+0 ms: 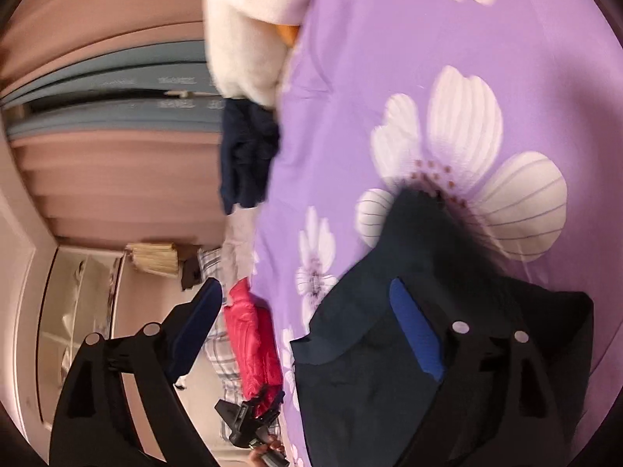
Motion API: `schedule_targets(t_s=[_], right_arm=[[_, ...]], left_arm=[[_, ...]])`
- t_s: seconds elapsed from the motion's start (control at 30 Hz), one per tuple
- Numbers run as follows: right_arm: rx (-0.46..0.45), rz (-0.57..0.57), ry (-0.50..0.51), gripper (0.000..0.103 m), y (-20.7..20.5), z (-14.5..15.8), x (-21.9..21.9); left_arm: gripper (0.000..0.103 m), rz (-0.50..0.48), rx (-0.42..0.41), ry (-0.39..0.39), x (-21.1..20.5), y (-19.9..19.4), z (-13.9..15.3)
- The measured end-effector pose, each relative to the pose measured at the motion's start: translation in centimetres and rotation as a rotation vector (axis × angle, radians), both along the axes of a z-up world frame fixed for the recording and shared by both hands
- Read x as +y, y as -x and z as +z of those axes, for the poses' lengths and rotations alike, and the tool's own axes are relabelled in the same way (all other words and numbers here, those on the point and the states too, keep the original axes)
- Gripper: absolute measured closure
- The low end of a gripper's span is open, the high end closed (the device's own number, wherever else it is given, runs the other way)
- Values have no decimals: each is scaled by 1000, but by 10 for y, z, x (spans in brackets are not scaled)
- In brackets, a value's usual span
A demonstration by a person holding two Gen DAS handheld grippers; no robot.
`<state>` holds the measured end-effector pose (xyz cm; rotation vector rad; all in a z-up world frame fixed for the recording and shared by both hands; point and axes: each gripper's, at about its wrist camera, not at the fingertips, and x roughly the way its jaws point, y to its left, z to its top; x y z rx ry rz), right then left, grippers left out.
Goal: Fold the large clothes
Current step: 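Open both tools and release the folded jacket onto the sheet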
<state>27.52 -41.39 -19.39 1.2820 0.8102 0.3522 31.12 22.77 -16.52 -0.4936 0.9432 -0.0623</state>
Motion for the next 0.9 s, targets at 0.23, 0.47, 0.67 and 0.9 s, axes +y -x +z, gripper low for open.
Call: schedule_targets(t_s=[0.23, 0.47, 0.67, 0.9], right_arm=[[-66, 247, 881, 30, 11, 52, 86], [26, 514, 1205, 46, 13, -15, 145], [-11, 486, 1164, 45, 33, -5, 132], [-42, 352, 1005, 39, 85, 26, 78]], left_arm=[[23, -213, -10, -188, -69, 17, -5], [23, -297, 92, -297, -94, 33, -54], [23, -252, 60, -110, -58, 65, -41], [23, -207, 57, -20, -13, 133, -37]])
